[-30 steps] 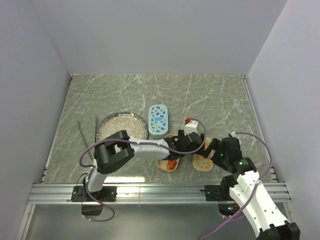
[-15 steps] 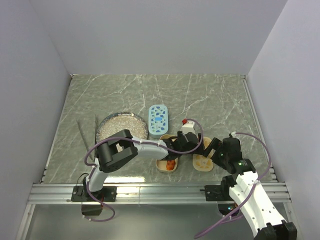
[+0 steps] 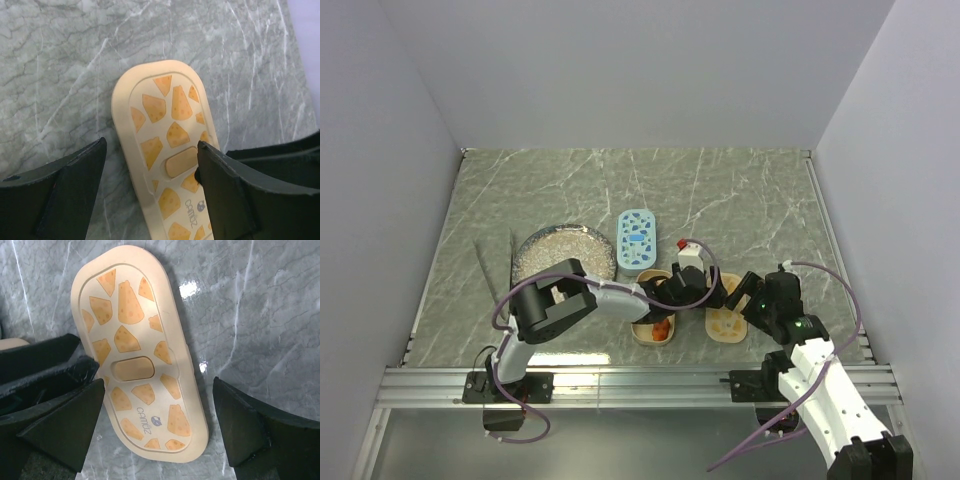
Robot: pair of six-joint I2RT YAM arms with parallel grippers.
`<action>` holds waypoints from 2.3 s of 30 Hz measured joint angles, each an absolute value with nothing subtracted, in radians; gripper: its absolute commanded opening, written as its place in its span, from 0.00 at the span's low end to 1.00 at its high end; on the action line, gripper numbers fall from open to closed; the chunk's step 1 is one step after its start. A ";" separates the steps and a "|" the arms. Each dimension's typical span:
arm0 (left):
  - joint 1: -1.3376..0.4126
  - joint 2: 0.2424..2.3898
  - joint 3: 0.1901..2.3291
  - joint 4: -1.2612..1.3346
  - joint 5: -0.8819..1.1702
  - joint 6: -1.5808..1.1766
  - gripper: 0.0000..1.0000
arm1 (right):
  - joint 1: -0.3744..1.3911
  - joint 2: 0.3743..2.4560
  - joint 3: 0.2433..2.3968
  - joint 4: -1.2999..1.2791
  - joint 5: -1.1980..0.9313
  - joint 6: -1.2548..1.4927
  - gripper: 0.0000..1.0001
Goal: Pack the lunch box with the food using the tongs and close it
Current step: Pick up the lid of the lunch box with the right arm
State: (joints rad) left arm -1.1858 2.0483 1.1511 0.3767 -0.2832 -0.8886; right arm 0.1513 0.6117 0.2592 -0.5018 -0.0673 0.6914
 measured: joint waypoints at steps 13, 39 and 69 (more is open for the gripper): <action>-1.184 2.045 1.099 0.482 -0.242 -0.905 0.77 | 0.150 0.585 0.248 -0.501 -0.071 0.685 0.99; -1.184 2.075 1.181 0.419 -0.280 -0.799 0.77 | 0.127 0.710 0.252 -0.356 -0.078 0.558 0.95; -1.233 1.962 1.225 0.138 -0.411 -0.704 0.77 | 0.131 0.605 0.169 -0.272 -0.272 0.507 0.86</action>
State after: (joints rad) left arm -1.2327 1.9617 1.2255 0.1383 -0.4114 -0.7044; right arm 0.1307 0.6052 0.1692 -0.2718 -0.2718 0.5072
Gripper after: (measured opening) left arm 0.755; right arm 0.856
